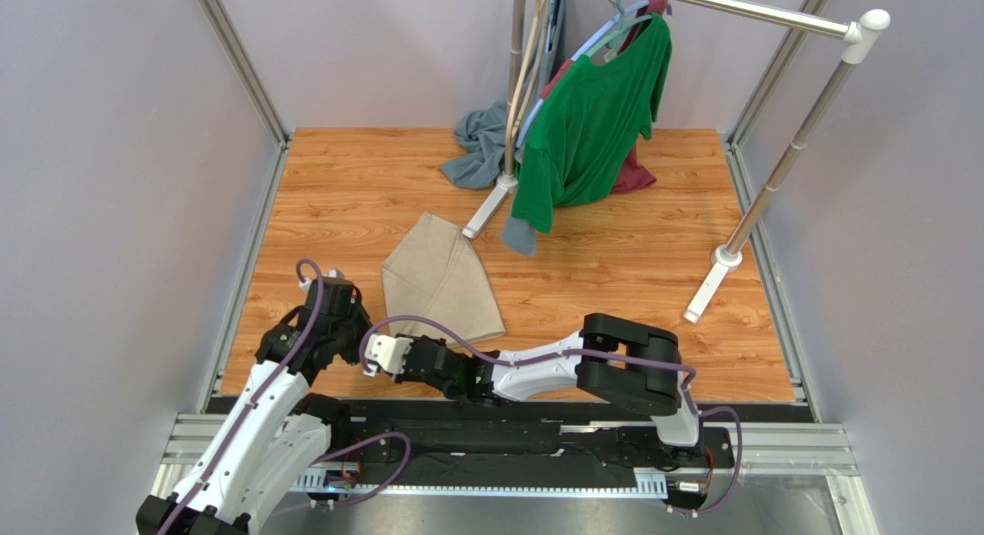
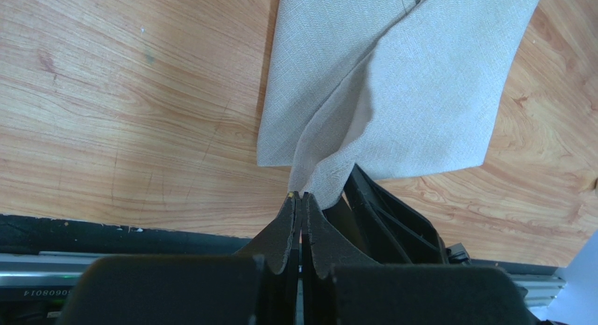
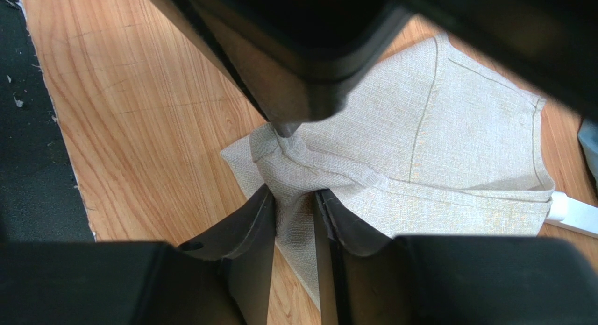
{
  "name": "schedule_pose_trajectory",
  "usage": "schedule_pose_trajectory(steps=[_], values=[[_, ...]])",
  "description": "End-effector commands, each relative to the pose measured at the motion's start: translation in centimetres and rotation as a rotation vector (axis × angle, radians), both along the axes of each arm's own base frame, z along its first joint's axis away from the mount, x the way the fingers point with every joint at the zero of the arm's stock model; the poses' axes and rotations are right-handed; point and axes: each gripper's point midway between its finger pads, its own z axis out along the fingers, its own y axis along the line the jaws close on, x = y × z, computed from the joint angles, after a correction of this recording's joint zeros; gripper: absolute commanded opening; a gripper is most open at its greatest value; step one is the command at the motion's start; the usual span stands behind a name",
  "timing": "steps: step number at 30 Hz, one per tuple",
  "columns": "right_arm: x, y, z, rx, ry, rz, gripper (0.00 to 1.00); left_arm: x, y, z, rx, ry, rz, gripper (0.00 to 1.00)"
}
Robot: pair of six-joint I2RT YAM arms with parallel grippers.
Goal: Fold the napkin, place the utensils inside, and roll it up
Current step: Fold the napkin
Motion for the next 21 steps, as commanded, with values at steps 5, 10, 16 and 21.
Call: schedule_pose_trajectory(steps=[5,10,16,21], values=[[0.7,1.4,1.8,0.072,-0.047,-0.023,0.0,0.7,0.0,1.9,-0.006,-0.07,0.002,0.23],[1.7,1.0,1.8,0.081,-0.082,-0.073,0.0,1.7,1.8,4.2,0.072,-0.164,0.053,0.46],[3.5,0.0,2.3,0.092,-0.163,-0.182,0.0,2.9,2.9,5.8,0.116,-0.228,0.094,0.66],[4.7,-0.7,2.8,0.099,-0.181,-0.225,0.0,3.6,3.7,5.6,0.132,-0.227,0.126,0.83]])
